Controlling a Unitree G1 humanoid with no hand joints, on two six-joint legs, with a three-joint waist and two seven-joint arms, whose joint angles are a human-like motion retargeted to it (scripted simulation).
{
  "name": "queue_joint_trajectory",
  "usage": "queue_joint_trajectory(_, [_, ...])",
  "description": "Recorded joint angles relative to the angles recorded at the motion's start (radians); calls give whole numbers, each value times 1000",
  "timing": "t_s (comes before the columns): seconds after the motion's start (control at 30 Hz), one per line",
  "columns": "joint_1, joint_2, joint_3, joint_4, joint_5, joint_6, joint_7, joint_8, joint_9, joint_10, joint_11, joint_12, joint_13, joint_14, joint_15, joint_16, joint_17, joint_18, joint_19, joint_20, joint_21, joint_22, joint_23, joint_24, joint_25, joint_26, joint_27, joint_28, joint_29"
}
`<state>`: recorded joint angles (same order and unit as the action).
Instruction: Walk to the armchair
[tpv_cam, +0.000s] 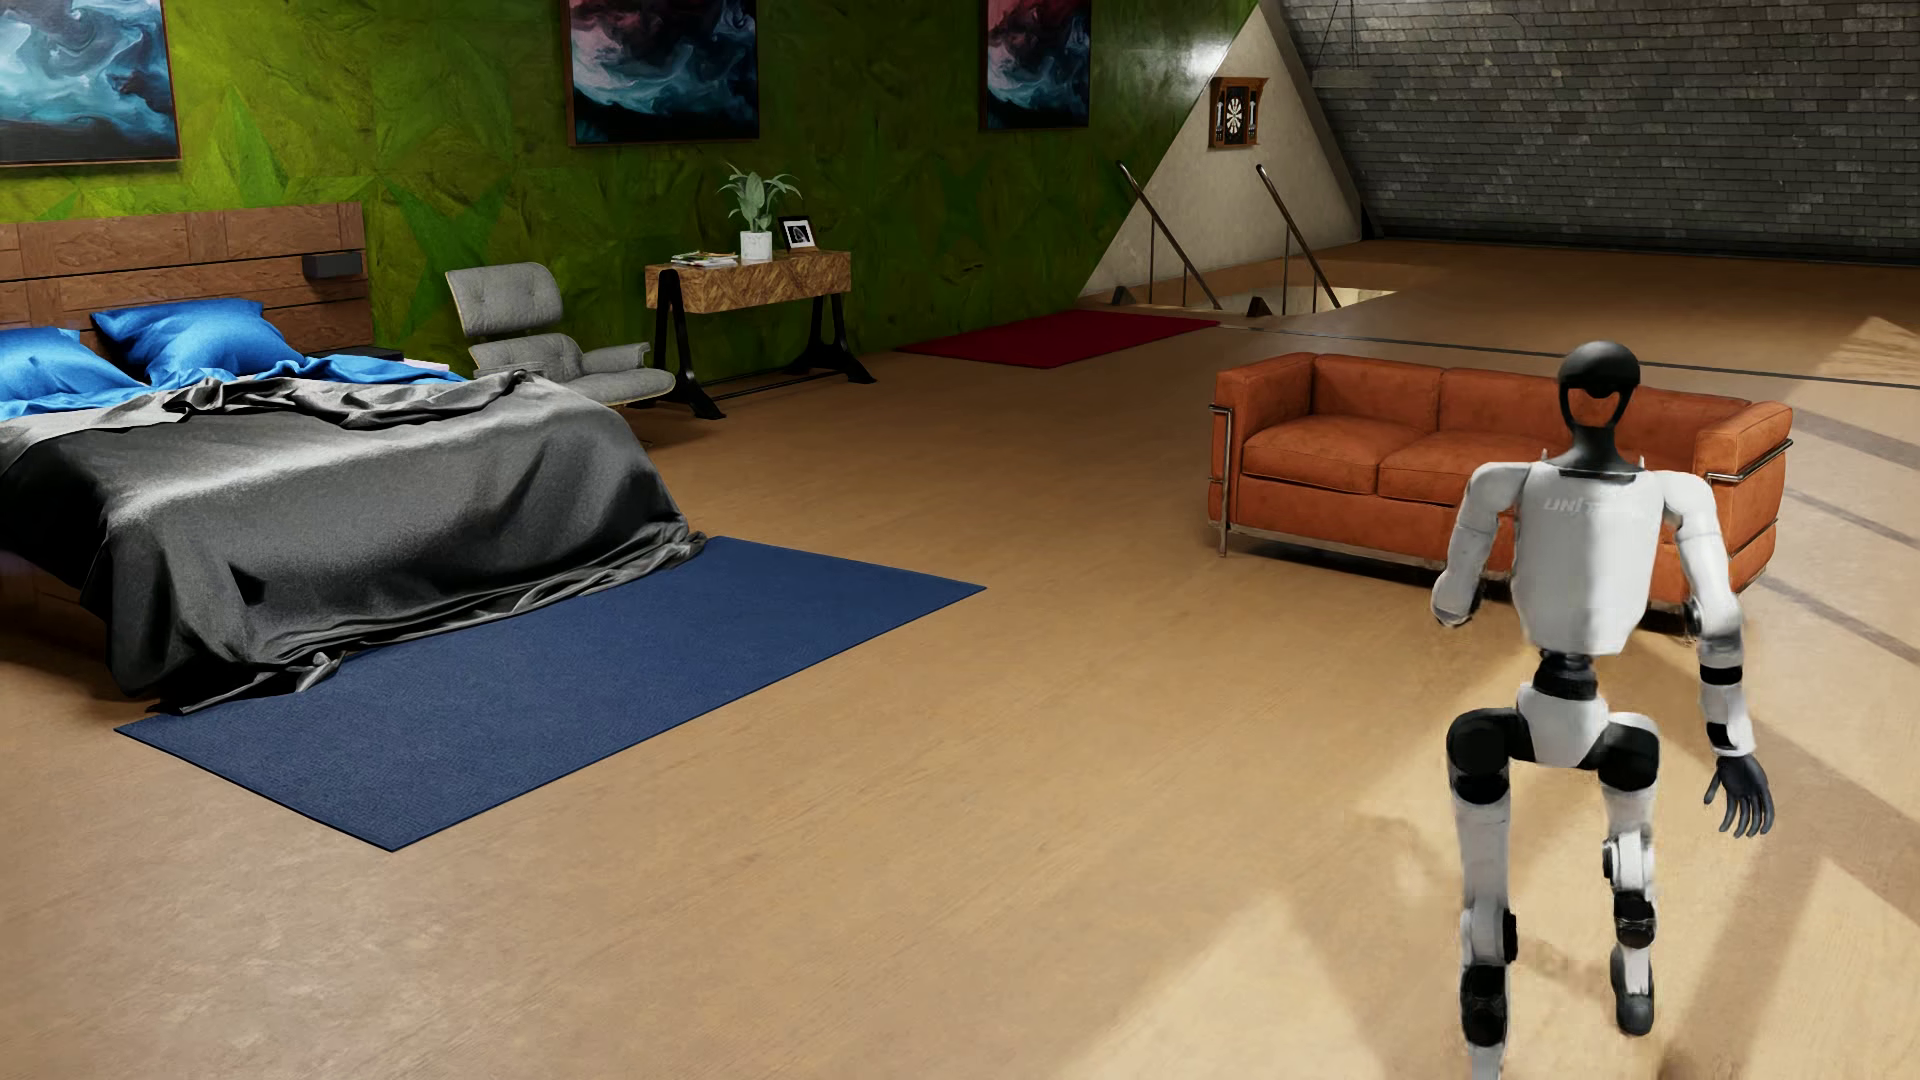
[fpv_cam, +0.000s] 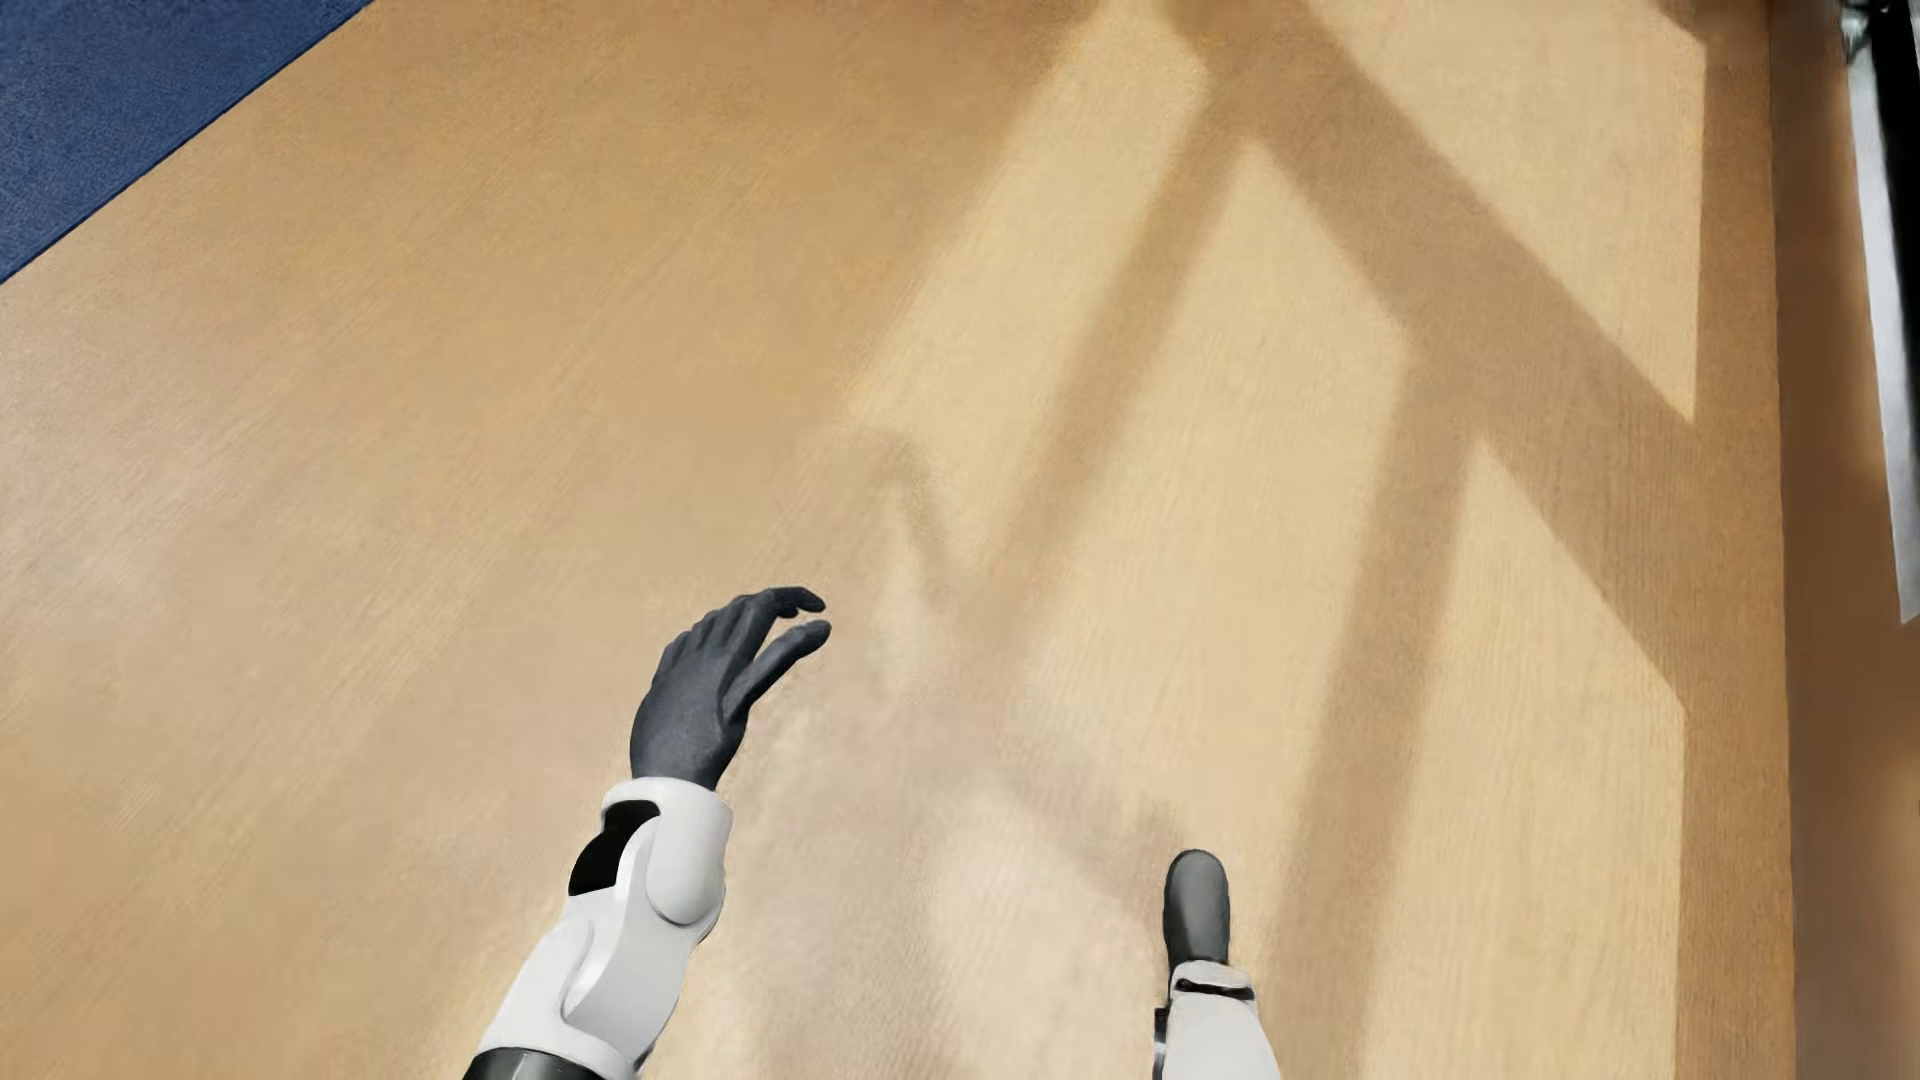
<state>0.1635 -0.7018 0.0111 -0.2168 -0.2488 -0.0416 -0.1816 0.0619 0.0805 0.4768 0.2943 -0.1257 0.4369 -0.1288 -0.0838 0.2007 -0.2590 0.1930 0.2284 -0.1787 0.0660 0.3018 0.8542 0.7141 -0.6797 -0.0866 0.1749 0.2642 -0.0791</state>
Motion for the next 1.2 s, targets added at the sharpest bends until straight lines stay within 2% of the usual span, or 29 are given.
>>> queue_joint_trajectory(0.03, [12, -11, -15, 42, 28, 26, 8, 3, -3, 116, 150, 34, 7, 86, 93, 16, 29, -44, 18, -8, -24, -10, 12, -16, -6, 23, 23, 1, -17])
queue_joint_trajectory(0.07, [-29, -15, -23, 95, 43, 55, 55, -22, 0, 301, 298, 77, -15, 204, 101, 21, 54, -160, 17, -11, -28, -1, 48, -20, -27, 57, 53, -3, -26])
queue_joint_trajectory(0.1, [-124, 2, -24, 168, 44, 86, 140, -54, 5, 514, 399, 121, -64, 288, 30, 8, 71, -281, 5, -18, -6, 33, 101, -4, -73, 99, 94, -11, -19])
queue_joint_trajectory(0.17, [-402, 124, -7, 225, 43, 136, 259, -141, 12, 822, 440, 179, -208, 205, -95, -33, 99, -275, -23, -71, 95, 189, 162, 99, -204, 198, 147, -68, 43])
queue_joint_trajectory(0.2, [-540, 220, 3, 225, 35, 152, 309, -197, 10, 854, 401, 190, -274, 155, -131, -47, 110, -259, -21, -119, 117, 305, 130, 156, -232, 235, 119, -125, 38])
queue_joint_trajectory(0.23, [-660, 330, 13, 239, 33, 163, 358, -262, 6, 814, 342, 199, -327, 105, -151, -53, 119, -246, -18, -167, 98, 427, 65, 195, -209, 251, 61, -205, -7])
queue_joint_trajectory(0.3, [-847, 551, 36, 265, 70, 173, 401, -382, -8, 589, 205, 224, -416, 34, -164, -29, 131, -217, -6, -225, 12, 638, -76, 227, -78, 223, -72, -396, -132])
queue_joint_trajectory(0.33, [-918, 650, 49, 280, 104, 175, 399, -421, -16, 428, 134, 245, -471, 21, -164, -2, 133, -196, 3, -229, -18, 699, -146, 234, -10, 195, -103, -472, -188])
queue_joint_trajectory(0.37, [-974, 743, 63, 283, 139, 172, 376, -444, -23, 246, 62, 274, -528, 25, -155, 21, 133, -170, 12, -205, -37, 725, -223, 232, 53, 180, -114, -499, -242])
queue_joint_trajectory(0.4, [-1013, 827, 76, 286, 174, 166, 352, -449, -29, 80, 3, 309, -572, 27, -137, 30, 135, -149, 18, -141, -45, 738, -309, 206, 114, 199, -123, -465, -288])
queue_joint_trajectory(0.47, [-1028, 958, 103, 301, 202, 142, 361, -407, -38, -36, -11, 378, -584, 15, -37, -12, 141, -124, 19, 78, -41, 771, -481, 96, 183, 341, -167, -253, -303])
queue_joint_trajectory(0.5, [-1006, 982, 115, 307, 180, 123, 394, -361, -42, 23, 71, 404, -553, 38, 71, -59, 135, -78, 15, 185, -28, 779, -545, 50, 162, 431, -178, -138, -271])
queue_joint_trajectory(0.53, [-980, 962, 120, 291, 136, 96, 413, -304, -42, 106, 226, 420, -512, 111, 211, -116, 115, -14, -2, 261, -7, 772, -587, 19, 93, 483, -168, -75, -232])
queue_joint_trajectory(0.57, [-950, 887, 118, 258, 84, 63, 422, -250, -36, 186, 451, 416, -471, 119, 339, -164, 89, 10, -37, 296, 17, 757, -603, 6, -3, 477, -143, -85, -196])
queue_joint_trajectory(0.6, [-914, 756, 107, 213, 53, 30, 440, -181, -25, 245, 691, 385, -436, 66, 378, -192, 70, 21, -74, 285, 46, 746, -586, 26, -89, 444, -112, -130, -163])
queue_joint_trajectory(0.63, [-862, 592, 96, 157, 75, 2, 446, -81, -14, 266, 890, 329, -410, 6, 307, -199, 61, 16, -71, 237, 78, 732, -526, 91, -135, 423, -80, -142, -119])
queue_joint_trajectory(0.67, [-793, 427, 89, 102, 100, -18, 437, -10, -6, 249, 1009, 261, -393, -42, 217, -202, 56, 11, -66, 187, 114, 698, -423, 172, -143, 423, -54, -95, -51])
queue_joint_trajectory(0.7, [-711, 278, 86, 51, 103, -29, 410, 20, -2, 207, 1038, 195, -381, -77, 142, -215, 47, 9, -91, 167, 152, 638, -293, 218, -143, 414, -35, -30, 38])
queue_joint_trajectory(0.73, [-623, 156, 81, 11, 89, -32, 364, 10, 0, 152, 980, 136, -365, -103, 69, -236, 35, 9, -120, 174, 190, 563, -160, 206, -161, 363, -20, -5, 135])
queue_joint_trajectory(0.8, [-441, 6, 62, -32, 72, -23, 248, -68, -1, 40, 674, 21, -314, -139, -9, -248, 28, 12, -172, 139, 242, 416, 24, 136, -230, 204, 3, -92, 275])
queue_joint_trajectory(0.87, [-252, -35, 33, -31, 112, -13, 118, -102, -3, -71, 227, -94, -234, -156, -21, -195, 55, 6, -121, 17, 206, 255, 60, 167, -248, 90, 2, -123, 271])
queue_joint_trajectory(0.93, [-77, -26, -2, -3, 141, -7, 32, -126, 0, -116, -78, -171, -140, -141, -22, -143, 102, -7, -18, -73, 110, 131, 23, 196, -203, 16, -11, -56, 150])
queue_joint_trajectory(0.97, [-5, -29, -20, 14, 144, -1, 14, -152, 2, -87, -47, -179, -101, -105, -34, -128, 124, -18, -15, -93, 67, 104, 7, 170, -186, -1, -12, -29, 85])
queue_joint_trajectory(1.0, [44, -36, -41, 37, 158, 12, -2, -150, 2, -24, 78, -161, -72, -32, -17, -112, 150, -49, -65, -104, 35, 98, 2, 125, -178, 2, -3, -18, 37])
queue_joint_trajectory(1.03, [57, -37, -59, 59, 174, 31, -24, -162, 2, 90, 215, -127, -59, 93, 55, -89, 179, -150, -128, -117, 9, 108, 8, 83, -172, 25, 8, -25, 16])
queue_joint_trajectory(1.07, [17, -24, -72, 75, 180, 53, -47, -194, 5, 268, 333, -88, -64, 242, 74, -63, 207, -330, -157, -136, -11, 133, 23, 63, -168, 65, 16, -44, 25])
queue_joint_trajectory(1.1, [-82, 4, -84, 91, 188, 75, -42, -229, 11, 485, 411, -51, -93, 360, 6, -45, 224, -434, -199, -158, -21, 182, 43, 62, -174, 117, 20, -67, 56])
queue_joint_trajectory(1.13, [-220, 63, -91, 120, 200, 96, -12, -264, 17, 681, 437, -20, -139, 370, -66, -41, 228, -428, -224, -179, -21, 265, 57, 70, -198, 179, 23, -91, 87])
queue_joint_trajectory(1.2, [-514, 248, -85, 182, 251, 131, 32, -316, 20, 862, 354, 25, -253, 223, -154, -51, 216, -323, -234, -236, -16, 516, 39, 94, -264, 300, 23, -180, 71])
